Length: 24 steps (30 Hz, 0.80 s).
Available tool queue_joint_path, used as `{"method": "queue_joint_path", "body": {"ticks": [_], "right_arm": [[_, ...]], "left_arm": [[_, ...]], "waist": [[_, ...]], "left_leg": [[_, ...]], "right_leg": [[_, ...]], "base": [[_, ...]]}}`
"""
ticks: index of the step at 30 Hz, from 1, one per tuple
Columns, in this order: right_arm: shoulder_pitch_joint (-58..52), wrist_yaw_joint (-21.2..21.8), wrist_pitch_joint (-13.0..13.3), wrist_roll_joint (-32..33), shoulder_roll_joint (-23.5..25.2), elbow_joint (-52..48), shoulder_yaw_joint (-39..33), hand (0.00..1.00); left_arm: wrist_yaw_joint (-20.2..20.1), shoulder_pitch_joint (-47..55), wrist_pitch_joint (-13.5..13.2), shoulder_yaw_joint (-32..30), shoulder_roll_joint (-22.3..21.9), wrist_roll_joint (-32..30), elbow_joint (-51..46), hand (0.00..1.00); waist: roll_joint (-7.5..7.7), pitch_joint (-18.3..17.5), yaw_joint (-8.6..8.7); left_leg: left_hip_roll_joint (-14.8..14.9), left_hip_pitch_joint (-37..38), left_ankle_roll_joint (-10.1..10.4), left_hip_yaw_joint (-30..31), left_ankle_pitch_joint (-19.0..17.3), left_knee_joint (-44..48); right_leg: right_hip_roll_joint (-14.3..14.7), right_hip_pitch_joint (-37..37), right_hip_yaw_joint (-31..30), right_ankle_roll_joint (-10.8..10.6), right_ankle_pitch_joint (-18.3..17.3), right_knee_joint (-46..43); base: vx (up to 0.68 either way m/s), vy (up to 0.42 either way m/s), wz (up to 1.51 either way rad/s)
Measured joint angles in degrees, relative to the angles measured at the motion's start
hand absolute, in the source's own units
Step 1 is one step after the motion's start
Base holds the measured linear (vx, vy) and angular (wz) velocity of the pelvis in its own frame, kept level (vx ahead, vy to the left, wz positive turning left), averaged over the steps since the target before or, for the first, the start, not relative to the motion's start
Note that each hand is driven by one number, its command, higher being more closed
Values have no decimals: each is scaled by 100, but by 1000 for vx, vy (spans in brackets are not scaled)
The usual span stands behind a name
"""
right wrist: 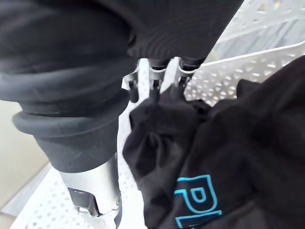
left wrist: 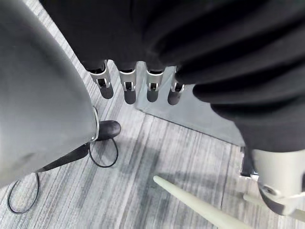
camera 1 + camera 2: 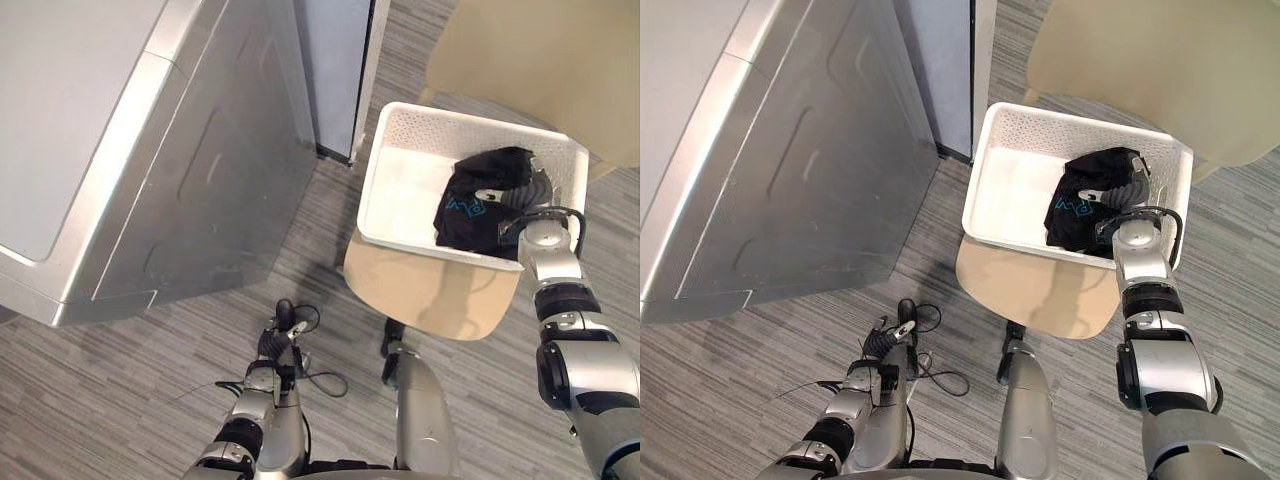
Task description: Pick up the laundry basket with both hands and put the clothes into the washing machine.
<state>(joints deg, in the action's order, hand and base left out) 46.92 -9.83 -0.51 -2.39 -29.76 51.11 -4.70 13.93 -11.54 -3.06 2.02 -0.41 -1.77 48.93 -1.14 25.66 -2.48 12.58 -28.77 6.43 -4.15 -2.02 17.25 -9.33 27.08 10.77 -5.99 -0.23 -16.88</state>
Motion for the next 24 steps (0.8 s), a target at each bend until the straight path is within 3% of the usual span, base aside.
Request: {"method": "queue_joint_path", "body": {"ticks": [10,15,22,23,24], "right_arm": [[21,0,-2,32,-4,140,11,0],[469,-14,3,451,-139,363,74,0],[988,-176,10,893,-296,855,1041,0],[1014,-179,16,893,-305,912,1192,100],[1017,-193,23,888,-347,948,1306,100]], "left_arm": [[22,-105,-1,-35,-43,181,-176,0],[137,-287,5,-63,-40,277,-419,0],[282,-369,24,-260,-105,605,-859,0],[301,-368,25,-265,-101,631,-903,0],[315,-367,23,-264,-116,632,-967,0]], "waist": [[66,-21,2],[84,-30,8],[86,-28,-42],[90,-31,-86],[95,-35,-133]], "left_leg": [[153,-628,1,-58,-1,235],[208,-1381,-25,-30,-29,612],[120,-2070,-56,258,-78,1095],[88,-2118,-82,291,-94,1139],[41,-2173,-91,330,-98,1156]], "right_leg": [[109,609,4,69,47,-128],[104,1335,6,74,48,-436],[-82,1951,226,209,-167,-1124],[-107,1995,250,231,-206,-1204],[-148,2047,290,250,-235,-1286]], "base": [[-8,-12,-6],[-38,3,-6],[-29,12,13],[-25,11,17],[-21,12,19]]}}
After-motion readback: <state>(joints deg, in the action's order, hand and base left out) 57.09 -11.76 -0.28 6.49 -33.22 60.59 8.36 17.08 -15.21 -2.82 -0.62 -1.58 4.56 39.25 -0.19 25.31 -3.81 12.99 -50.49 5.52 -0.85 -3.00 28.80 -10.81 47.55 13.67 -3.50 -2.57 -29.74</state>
